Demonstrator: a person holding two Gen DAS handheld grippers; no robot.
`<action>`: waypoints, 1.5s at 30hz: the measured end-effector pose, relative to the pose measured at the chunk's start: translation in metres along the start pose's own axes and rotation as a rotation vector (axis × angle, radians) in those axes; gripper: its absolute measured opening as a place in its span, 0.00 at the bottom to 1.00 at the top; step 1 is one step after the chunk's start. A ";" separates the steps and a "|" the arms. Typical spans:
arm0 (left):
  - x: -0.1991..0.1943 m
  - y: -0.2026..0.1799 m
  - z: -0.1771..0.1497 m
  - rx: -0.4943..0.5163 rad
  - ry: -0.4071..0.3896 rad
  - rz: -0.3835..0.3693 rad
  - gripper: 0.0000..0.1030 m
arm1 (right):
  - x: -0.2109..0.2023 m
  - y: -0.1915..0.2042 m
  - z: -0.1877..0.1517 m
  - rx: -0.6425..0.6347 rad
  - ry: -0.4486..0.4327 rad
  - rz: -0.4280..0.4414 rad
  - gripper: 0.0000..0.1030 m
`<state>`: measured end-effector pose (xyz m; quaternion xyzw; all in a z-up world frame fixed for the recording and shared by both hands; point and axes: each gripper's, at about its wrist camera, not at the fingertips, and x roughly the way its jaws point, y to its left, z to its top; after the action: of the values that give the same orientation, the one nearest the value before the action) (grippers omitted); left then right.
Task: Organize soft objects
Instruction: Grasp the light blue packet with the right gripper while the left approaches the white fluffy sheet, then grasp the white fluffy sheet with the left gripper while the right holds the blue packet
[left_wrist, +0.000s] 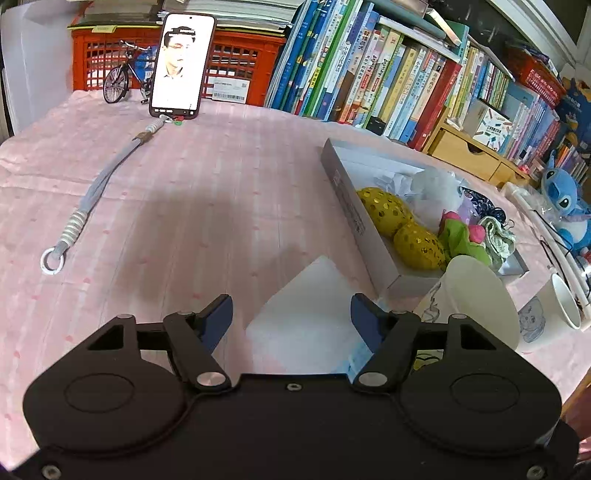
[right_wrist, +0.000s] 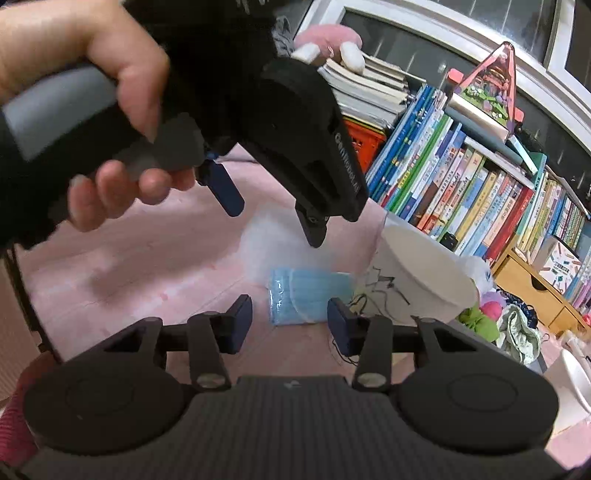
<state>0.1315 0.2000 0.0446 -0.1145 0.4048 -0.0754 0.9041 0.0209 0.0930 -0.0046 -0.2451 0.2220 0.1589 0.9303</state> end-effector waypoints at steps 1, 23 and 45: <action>0.000 0.002 0.000 -0.007 0.003 -0.007 0.64 | 0.003 0.001 0.001 -0.002 0.006 -0.008 0.58; -0.004 0.006 -0.001 -0.044 0.009 -0.038 0.46 | 0.011 -0.005 0.004 0.028 0.023 0.043 0.09; -0.008 0.010 -0.001 -0.058 -0.001 -0.019 0.41 | 0.029 0.013 0.016 -0.028 0.042 -0.075 0.54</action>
<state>0.1258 0.2115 0.0468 -0.1444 0.4051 -0.0722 0.8999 0.0454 0.1178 -0.0113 -0.2698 0.2297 0.1218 0.9272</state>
